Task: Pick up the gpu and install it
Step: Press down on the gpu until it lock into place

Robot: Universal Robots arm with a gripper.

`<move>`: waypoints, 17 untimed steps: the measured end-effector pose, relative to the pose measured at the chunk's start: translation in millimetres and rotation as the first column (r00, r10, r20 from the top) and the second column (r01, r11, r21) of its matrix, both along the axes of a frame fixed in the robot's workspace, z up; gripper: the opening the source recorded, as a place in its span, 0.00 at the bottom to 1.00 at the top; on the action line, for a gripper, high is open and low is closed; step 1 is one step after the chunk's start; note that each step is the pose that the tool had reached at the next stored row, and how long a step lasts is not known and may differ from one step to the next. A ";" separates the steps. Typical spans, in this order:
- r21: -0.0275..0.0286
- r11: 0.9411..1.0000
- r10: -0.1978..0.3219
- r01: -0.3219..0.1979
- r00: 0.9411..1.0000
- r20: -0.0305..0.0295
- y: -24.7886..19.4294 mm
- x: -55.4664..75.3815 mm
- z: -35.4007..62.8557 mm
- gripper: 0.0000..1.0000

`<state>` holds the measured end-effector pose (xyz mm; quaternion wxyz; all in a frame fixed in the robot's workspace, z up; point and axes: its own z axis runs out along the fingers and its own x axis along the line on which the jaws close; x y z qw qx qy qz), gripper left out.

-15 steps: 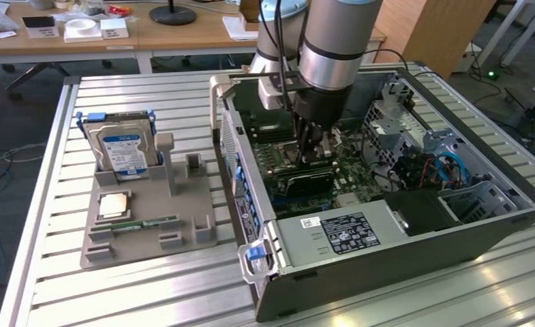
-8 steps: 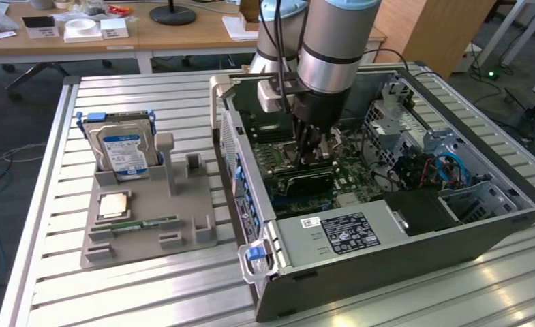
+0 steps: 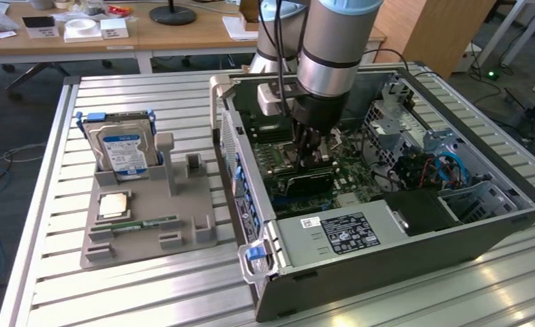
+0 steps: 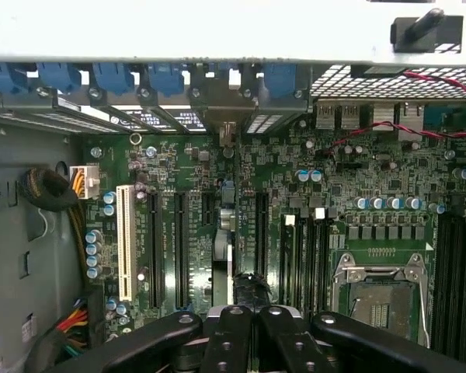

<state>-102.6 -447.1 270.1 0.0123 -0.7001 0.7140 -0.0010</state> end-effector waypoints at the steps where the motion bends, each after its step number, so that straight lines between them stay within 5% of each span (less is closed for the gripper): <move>1: 0.000 1.000 0.000 0.000 1.000 0.000 -0.4 0.6 0.0 0.11; 17: 0.000 1.000 0.000 0.000 1.000 0.000 -2.9 1.5 -5.0 0.11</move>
